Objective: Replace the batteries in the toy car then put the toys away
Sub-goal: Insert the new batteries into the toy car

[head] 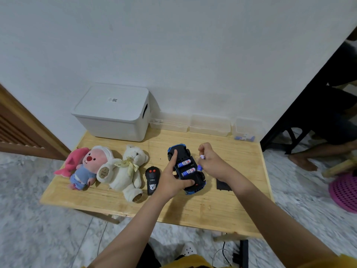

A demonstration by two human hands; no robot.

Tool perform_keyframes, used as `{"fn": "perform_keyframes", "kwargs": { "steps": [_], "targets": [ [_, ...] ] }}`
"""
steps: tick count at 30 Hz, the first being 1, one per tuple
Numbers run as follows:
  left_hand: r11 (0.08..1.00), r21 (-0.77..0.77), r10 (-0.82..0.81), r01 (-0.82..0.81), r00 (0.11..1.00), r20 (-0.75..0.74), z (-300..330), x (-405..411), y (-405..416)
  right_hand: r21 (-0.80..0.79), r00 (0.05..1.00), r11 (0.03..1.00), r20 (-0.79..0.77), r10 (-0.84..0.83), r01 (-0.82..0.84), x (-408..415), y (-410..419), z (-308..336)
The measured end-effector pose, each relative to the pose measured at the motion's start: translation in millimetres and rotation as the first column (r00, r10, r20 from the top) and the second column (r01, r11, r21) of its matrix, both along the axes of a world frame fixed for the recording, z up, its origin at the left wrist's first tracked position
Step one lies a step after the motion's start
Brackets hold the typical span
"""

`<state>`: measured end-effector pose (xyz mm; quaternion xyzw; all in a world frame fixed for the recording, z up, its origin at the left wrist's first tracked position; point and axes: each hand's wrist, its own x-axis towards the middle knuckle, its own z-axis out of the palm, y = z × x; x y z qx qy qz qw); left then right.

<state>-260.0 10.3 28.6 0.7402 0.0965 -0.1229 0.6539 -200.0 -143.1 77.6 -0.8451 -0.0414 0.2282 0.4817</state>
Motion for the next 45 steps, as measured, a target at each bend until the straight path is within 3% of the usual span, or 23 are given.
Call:
{"fn": "perform_keyframes", "kwargs": {
  "steps": [3, 6, 11, 17, 29, 31, 34, 36, 39, 41, 43, 45],
  "targets": [
    [1.000, -0.007, -0.014, 0.014, 1.000, -0.006, 1, -3, -3, 0.114, 0.986, 0.989, 0.128, -0.103, 0.089, -7, 4, -9],
    [0.999, 0.000, -0.035, 0.035, 0.999, 0.000, 3, -5, -3, 0.217, 0.974, 0.968, 0.157, -0.166, 0.130, -13, 7, -13],
    [0.999, 0.021, -0.040, 0.039, 0.999, 0.029, 5, -8, -1, 0.222, 0.957, 0.974, 0.272, -0.099, 0.038, -20, 11, -16],
    [0.997, 0.051, -0.064, 0.062, 0.997, 0.032, 6, -9, 1, -0.080, 0.880, 0.987, 0.446, 0.161, -0.140, -16, 8, -18],
    [0.986, 0.147, -0.085, 0.079, 0.996, 0.031, 4, -11, 14, -0.361, 0.737, 0.863, 0.461, 0.494, -0.352, -8, 9, -24],
    [0.984, 0.153, -0.096, 0.088, 0.994, 0.044, 7, -13, 15, -0.413, 0.667, 0.840, 0.518, 0.535, -0.352, -11, 11, -26],
    [0.985, 0.145, -0.104, 0.096, 0.993, 0.047, 10, -18, 18, -0.542, 0.471, 0.786, 0.633, 0.614, -0.296, -24, 11, -32],
    [0.988, 0.123, -0.100, 0.095, 0.994, 0.033, 7, -21, 21, -0.569, 0.413, 0.773, 0.655, 0.633, -0.281, -35, 8, -40],
    [0.988, 0.108, -0.112, 0.109, 0.994, 0.016, -2, -27, 22, -0.571, 0.446, 0.767, 0.628, 0.638, -0.294, -46, -2, -55],
    [0.991, 0.059, -0.117, 0.118, 0.993, -0.014, -8, -30, 20, -0.487, 0.551, 0.811, 0.600, 0.580, -0.324, -49, -9, -57],
    [0.993, 0.018, -0.114, 0.114, 0.993, -0.043, -13, -33, 17, -0.281, 0.720, 0.919, 0.574, 0.391, -0.275, -56, -18, -57],
    [0.994, 0.013, -0.108, 0.109, 0.993, -0.055, -17, -36, 14, -0.048, 0.813, 0.999, 0.581, 0.046, -0.023, -63, -32, -62]
  ]
}}
